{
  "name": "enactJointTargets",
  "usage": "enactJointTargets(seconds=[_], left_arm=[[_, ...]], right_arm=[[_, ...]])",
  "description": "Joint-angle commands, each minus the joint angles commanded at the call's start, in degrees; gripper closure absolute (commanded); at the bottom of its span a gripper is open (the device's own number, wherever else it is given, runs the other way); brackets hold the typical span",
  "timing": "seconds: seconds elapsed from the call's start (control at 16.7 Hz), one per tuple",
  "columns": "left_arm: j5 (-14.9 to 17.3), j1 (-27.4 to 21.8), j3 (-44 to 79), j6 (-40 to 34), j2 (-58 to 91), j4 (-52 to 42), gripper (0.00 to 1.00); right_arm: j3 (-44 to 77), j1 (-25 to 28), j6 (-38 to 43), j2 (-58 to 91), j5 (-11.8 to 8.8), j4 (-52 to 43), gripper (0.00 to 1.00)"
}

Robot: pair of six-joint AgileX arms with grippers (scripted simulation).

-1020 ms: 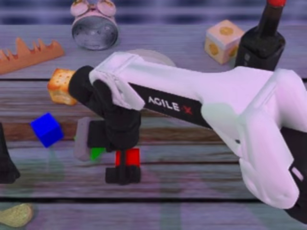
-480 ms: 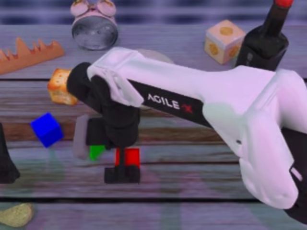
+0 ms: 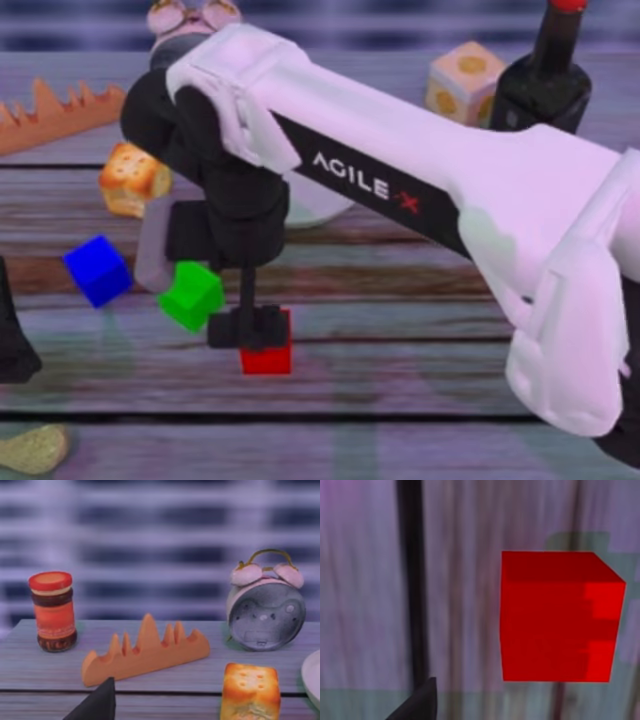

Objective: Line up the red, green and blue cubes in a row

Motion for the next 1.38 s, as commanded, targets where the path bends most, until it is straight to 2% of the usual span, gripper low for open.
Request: enactJointTargets(seconds=[0.36, 0.66, 0.96, 1.38], left_arm=[[0.08, -0.39, 1.31, 0.23, 1.34, -0.89, 0.0], [0.23, -3.01, 11.58, 2.05, 12.88, -7.72, 0.0], [0.16, -7.04, 28.31, 5.1, 36.29, -19.33, 0.0], [0.13, -13.51, 54.03, 9.97, 74.71, -38.42, 0.0]], right_arm=[[-1.57, -0.91, 0.34, -1.65, -0.13, 1.34, 0.0], [-14.12, -6.71, 3.95, -16.09, -1.08, 10.99, 0.0], [-38.28, -17.15, 11.33, -44.17, -2.45, 26.97, 0.0], [-84.62, -33.56, 24.52, -92.14, -3.16, 52.23, 0.0]])
